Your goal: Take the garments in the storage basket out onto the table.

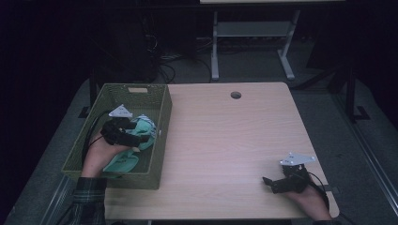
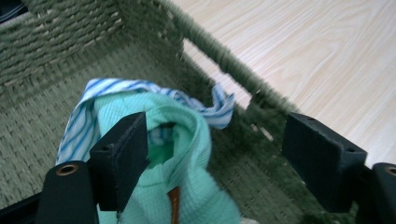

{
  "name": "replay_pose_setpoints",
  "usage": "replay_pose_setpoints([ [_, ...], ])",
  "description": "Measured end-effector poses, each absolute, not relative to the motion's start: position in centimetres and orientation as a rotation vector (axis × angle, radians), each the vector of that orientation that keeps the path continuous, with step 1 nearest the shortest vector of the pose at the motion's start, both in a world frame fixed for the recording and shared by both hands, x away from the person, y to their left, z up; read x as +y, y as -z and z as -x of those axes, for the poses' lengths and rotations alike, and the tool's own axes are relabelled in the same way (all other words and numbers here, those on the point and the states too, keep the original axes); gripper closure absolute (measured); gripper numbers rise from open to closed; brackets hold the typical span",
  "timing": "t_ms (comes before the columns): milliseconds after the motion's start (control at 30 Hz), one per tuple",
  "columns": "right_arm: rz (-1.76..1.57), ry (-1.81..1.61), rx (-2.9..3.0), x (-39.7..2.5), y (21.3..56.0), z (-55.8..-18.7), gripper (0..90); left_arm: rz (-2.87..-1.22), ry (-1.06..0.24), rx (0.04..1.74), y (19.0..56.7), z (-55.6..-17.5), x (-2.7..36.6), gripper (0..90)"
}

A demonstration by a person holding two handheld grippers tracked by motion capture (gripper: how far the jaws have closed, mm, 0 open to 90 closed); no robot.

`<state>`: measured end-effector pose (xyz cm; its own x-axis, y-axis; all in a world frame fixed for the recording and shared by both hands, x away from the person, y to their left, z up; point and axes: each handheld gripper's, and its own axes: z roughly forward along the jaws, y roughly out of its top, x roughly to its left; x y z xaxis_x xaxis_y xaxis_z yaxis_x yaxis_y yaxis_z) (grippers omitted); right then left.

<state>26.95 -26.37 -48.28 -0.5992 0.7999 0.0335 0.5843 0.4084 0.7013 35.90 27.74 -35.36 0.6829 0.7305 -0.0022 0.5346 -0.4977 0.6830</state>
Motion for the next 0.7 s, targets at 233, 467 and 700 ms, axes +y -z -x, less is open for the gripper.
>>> replay_pose_setpoints([
  [233,-1.201,-0.991,2.362,-26.4,48.3,-26.9,0.8,-2.252,-0.367,0.994,36.6,-36.3,28.1,23.0],
  [467,-1.202,-0.991,2.361,-26.4,48.3,-26.9,0.8,-2.265,-0.353,1.007,37.4,-36.7,28.4,26.8],
  [700,-1.202,-0.991,2.361,-26.4,48.3,-26.9,0.8,-2.282,-0.329,1.024,38.2,-37.0,28.7,38.7],
])
